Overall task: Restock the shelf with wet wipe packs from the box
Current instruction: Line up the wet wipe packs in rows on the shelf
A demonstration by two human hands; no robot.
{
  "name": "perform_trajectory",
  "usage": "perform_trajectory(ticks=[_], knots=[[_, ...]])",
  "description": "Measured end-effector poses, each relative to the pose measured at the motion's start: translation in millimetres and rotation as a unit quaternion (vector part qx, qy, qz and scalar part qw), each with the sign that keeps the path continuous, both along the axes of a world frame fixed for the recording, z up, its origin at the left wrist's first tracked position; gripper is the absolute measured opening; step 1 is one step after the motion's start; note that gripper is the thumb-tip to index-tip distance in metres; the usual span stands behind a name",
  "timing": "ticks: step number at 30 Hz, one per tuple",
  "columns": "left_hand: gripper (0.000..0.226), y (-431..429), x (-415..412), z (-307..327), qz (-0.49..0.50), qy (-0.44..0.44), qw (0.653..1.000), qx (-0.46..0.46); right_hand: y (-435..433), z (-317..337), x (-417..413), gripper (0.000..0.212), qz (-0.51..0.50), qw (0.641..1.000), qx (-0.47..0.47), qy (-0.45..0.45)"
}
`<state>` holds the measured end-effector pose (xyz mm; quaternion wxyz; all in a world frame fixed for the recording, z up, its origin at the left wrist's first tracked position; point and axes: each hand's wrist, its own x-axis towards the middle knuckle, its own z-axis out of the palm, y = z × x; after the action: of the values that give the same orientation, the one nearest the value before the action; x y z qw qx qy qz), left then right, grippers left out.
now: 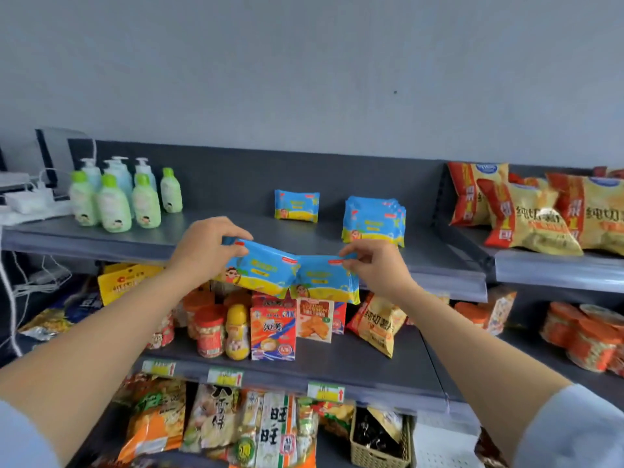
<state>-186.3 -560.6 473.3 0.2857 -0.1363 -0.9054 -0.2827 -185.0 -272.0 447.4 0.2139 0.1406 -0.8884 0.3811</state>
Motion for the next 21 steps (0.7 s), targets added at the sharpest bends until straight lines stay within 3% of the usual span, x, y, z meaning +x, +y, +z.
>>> perform_trajectory(ticks=[9,21], knots=[[0.017,14.7,-48.5,33.0,-0.004,-0.016,0.998,0.055,6.1,45.8,-77.9,0.012,-0.011,0.998,-0.034,0.047],[0.021,22.2,-112.9,32.5,-0.032,-0.081,0.988,0.129,-10.3,52.2,-156.3,0.011,-0.022,0.999,-0.038,0.032]])
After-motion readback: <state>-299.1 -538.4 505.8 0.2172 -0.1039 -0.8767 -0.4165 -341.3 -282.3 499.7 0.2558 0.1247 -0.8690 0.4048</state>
